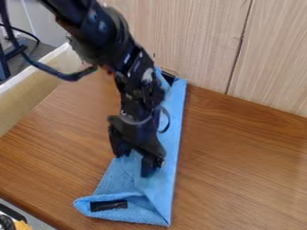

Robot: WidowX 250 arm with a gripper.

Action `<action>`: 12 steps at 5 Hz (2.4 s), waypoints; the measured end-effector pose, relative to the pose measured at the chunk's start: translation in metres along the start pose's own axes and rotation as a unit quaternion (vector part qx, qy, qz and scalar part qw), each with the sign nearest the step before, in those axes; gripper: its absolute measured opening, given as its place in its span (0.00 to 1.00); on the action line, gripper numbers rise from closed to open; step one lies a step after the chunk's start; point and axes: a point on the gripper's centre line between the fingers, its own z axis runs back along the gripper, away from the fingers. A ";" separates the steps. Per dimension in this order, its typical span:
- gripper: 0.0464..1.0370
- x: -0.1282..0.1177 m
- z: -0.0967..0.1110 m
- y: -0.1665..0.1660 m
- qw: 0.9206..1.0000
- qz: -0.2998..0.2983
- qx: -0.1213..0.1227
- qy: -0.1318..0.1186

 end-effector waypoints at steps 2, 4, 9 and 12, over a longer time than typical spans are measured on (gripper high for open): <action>0.96 0.003 -0.007 0.003 1.000 0.009 -0.001 -0.005; 0.96 0.027 -0.007 -0.018 1.000 -0.003 -0.017 -0.003; 0.96 0.062 -0.005 -0.078 0.997 -0.068 -0.042 -0.012; 0.96 0.045 0.035 -0.071 0.996 -0.051 -0.045 -0.058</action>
